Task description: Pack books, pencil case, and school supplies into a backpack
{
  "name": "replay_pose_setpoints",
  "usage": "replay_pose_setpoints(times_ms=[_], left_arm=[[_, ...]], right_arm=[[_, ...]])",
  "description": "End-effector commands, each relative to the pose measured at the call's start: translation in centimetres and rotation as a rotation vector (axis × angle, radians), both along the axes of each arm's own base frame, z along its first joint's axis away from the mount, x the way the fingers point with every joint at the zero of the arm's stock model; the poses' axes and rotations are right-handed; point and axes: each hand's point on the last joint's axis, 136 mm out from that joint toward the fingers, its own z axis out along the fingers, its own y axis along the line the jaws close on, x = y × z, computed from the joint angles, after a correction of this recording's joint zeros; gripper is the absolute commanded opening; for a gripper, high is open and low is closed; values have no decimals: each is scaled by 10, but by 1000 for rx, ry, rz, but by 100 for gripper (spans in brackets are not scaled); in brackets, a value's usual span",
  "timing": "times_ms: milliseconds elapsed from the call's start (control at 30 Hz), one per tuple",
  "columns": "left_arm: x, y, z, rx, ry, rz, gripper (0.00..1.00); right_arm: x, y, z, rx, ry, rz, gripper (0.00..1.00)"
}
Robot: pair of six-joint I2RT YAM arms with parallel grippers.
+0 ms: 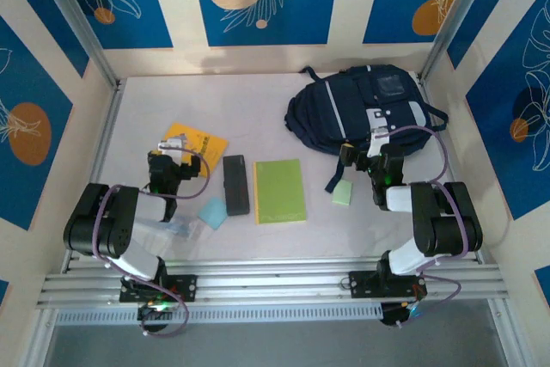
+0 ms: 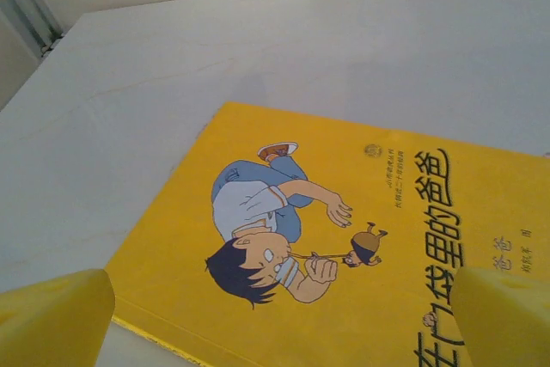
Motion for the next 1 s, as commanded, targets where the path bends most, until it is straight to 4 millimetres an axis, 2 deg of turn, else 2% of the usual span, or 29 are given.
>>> replay_pose_setpoints(times_ms=[0,767,833,967], left_arm=[[6,-4,9,4,-26,-34,100],[7,-3,8,-13,-19,-46,100],[4,-1,14,2,-42,-22,100],[-4,8,44,25,-52,49,100]], right_arm=[[3,2,7,1,-23,12,99],[3,2,8,6,-29,17,99],[4,1,15,-10,-22,1,99],[4,-7,36,-4,105,-106,99]])
